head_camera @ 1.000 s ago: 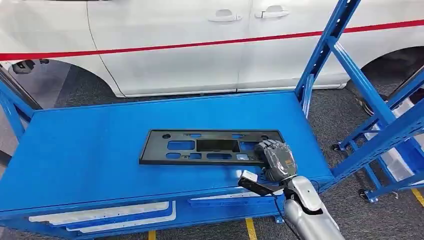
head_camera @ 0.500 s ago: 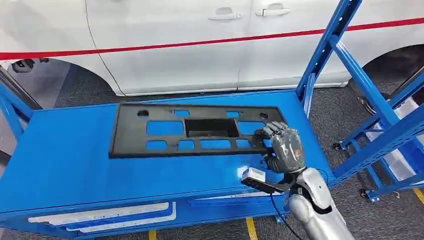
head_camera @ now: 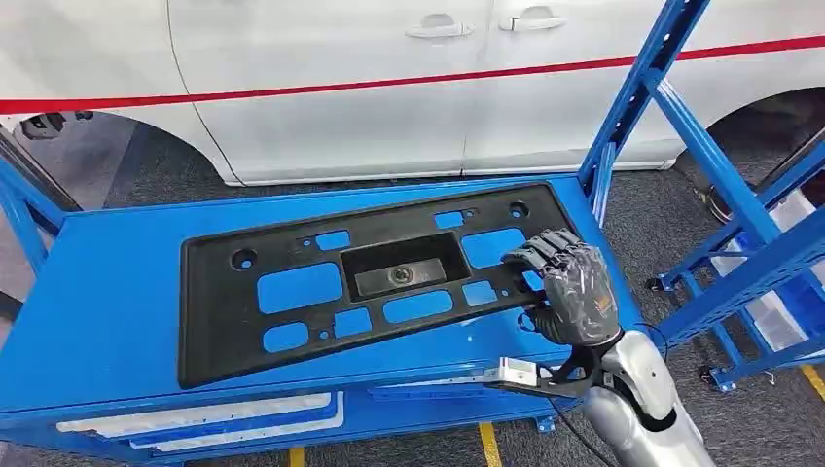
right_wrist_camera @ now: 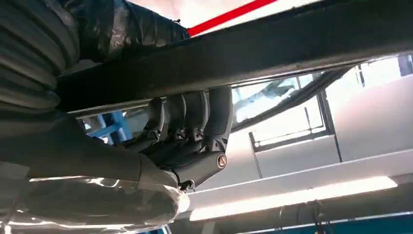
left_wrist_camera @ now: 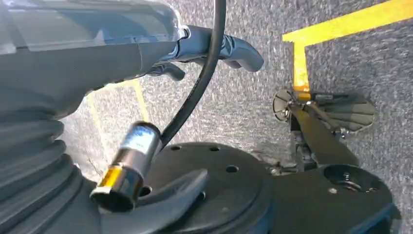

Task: Take the parts from the cabinet and place them on the table.

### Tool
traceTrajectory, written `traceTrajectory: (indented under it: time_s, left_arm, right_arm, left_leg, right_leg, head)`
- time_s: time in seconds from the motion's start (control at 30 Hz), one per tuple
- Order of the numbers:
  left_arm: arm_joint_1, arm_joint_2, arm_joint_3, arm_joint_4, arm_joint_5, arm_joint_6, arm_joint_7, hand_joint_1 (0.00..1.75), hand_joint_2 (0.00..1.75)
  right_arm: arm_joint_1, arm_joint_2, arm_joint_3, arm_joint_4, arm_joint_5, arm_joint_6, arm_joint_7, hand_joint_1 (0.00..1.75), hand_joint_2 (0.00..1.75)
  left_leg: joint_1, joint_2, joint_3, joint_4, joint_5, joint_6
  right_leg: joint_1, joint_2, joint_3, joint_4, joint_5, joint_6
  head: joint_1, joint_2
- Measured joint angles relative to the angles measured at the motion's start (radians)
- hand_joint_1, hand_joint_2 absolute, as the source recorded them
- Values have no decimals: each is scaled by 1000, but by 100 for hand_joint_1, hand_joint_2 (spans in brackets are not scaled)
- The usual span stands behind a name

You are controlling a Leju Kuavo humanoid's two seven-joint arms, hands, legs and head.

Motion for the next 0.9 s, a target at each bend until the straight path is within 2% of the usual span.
traceTrajectory:
  time_s: [0.03,0.07,0.1,0.17,0.2,0.23,0.27,0.33,0.37,0.4,0.47,0.5,0.53,0.57,0.6,0.63,0.7,0.73,0.77,0.8,0.83,0.87,0.9]
  left_arm:
    - [0,0,0,0,0,0,-1,0,175]
    - [0,-2,0,0,0,0,-1,0,175]
    - [0,-2,1,0,0,0,-2,0,175]
    - [1,-2,1,0,0,0,-3,0,175]
    - [4,-2,1,0,0,1,-3,0,175]
    - [2,-2,2,0,3,1,-3,0,175]
    - [2,-2,2,0,6,2,-4,0,175]
    - [1,-2,3,0,9,2,-4,0,175]
    - [1,-2,3,0,9,2,-4,0,175]
    - [0,-2,3,0,9,2,-4,0,175]
    - [1,-2,3,0,10,2,-4,0,175]
    - [1,-2,3,0,10,2,-4,0,175]
    - [1,-2,3,0,10,1,-4,0,175]
    - [-1,0,4,-1,10,2,-4,0,175]
    - [-1,1,4,-2,11,3,-4,0,175]
    - [0,0,4,-2,11,3,-4,0,175]
    - [-2,0,5,-2,11,4,-4,0,175]
    - [-1,-2,5,-2,11,6,-4,0,175]
    - [-2,-5,5,-2,12,6,-4,0,175]
    - [-4,-5,6,-2,12,6,-4,0,175]
    - [-4,-5,6,-2,12,8,-4,0,175]
    - [-3,-5,7,-2,13,9,-4,0,175]
    - [-2,-5,8,-2,13,9,-4,0,175]
  right_arm:
    - [0,-2,0,-4,0,0,0,175,175]
    - [2,-3,0,-8,0,-1,-1,175,175]
    - [3,-5,0,-11,0,-1,-1,175,175]
    - [5,-5,0,-14,0,-2,-1,175,175]
    - [5,-5,0,-16,0,-1,-1,175,175]
    - [8,-6,1,-23,-2,0,-3,175,175]
    - [11,-9,1,-29,-5,1,-3,175,175]
    - [16,-9,1,-33,-5,3,-5,175,175]
    - [21,-10,1,-34,-5,4,-5,175,175]
    - [23,-10,2,-35,-5,4,-5,175,175]
    - [25,-12,3,-37,-5,4,-5,175,175]
    - [25,-13,4,-39,-5,4,-5,175,175]
    - [26,-16,4,-42,-5,3,-5,175,175]
    - [30,-18,4,-47,-5,3,-5,175,175]
    - [33,-22,3,-53,-5,2,-5,175,175]
    - [39,-24,3,-54,-5,2,-5,175,175]
    - [49,-29,4,-61,-5,1,-5,175,175]
    - [54,-34,3,-67,-5,0,-5,175,175]
    - [59,-37,3,-71,-7,-1,-5,175,175]
    - [61,-45,0,-76,-10,-2,-5,175,175]
    - [63,-50,-3,-79,-14,-2,-5,175,175]
    - [67,-51,-5,-80,-16,-2,-4,175,175]
    - [72,-53,-7,-80,-19,-2,-3,175,175]
  left_leg:
    - [-3,-2,-7,5,1,-11]
    - [-4,-3,-11,7,6,-21]
    - [-6,-5,-12,7,12,-30]
    - [-5,-7,-16,-2,25,-47]
    - [-1,-6,-22,3,20,-52]
    - [-1,-2,-38,30,-24,-52]
    - [-2,1,-55,85,-82,-51]
    - [-5,1,-98,240,-180,-52]
    - [-7,1,-108,303,-199,-51]
    - [-9,1,-96,310,-190,-47]
    - [-13,1,-55,270,-159,-39]
    - [-18,1,-10,212,-132,-31]
    - [-25,1,50,128,-109,-18]
    - [-33,1,110,40,-113,-1]
    - [-35,3,136,-6,-125,3]
    - [-39,1,129,-2,-117,1]
    - [-44,1,123,-7,-108,7]
    - [-37,3,121,-25,-90,16]
    - [-32,11,120,-34,-75,20]
    - [-31,12,106,-36,-64,32]
    - [-31,13,92,-35,-54,32]
    - [-32,14,79,-34,-45,32]
    - [-32,15,64,-31,-35,31]
  right_leg:
    - [3,3,17,-41,-18,0]
    - [12,13,4,-26,7,-15]
    - [12,12,-3,-31,1,-22]
    - [17,13,-14,-25,8,-37]
    - [7,9,-23,-30,20,-55]
    - [11,6,-32,-30,28,-64]
    - [13,3,-41,-30,36,-75]
    - [22,0,-62,-29,51,-82]
    - [28,-2,-75,-27,59,-85]
    - [33,-3,-85,-25,65,-86]
    - [38,-3,-96,-22,72,-86]
    - [41,-3,-103,-20,76,-86]
    - [44,-2,-110,-18,81,-86]
    - [43,-4,-112,-15,85,-84]
    - [49,-4,-117,-13,91,-78]
    - [43,-7,-117,-17,98,-70]
    - [38,-7,-117,-24,113,-58]
    - [44,-6,-118,-29,120,-52]
    - [39,-2,-124,-18,98,-48]
    - [39,-1,-140,19,44,-46]
    - [37,-1,-160,82,-16,-41]
    - [33,-1,-177,150,-63,-36]
    - [31,-1,-190,214,-92,-31]
  head:
    - [1,0]
    - [-1,0]
    - [0,0]
    - [0,0]
    - [-1,0]
    - [-2,0]
    - [-1,0]
    - [-1,0]
    - [-1,0]
    - [-1,0]
    - [-1,0]
    - [-1,0]
    - [-1,0]
    - [-1,0]
    - [0,0]
    - [0,0]
    - [-1,0]
    - [0,0]
    - [-1,0]
    - [1,0]
    - [0,0]
    - [0,0]
    - [0,0]
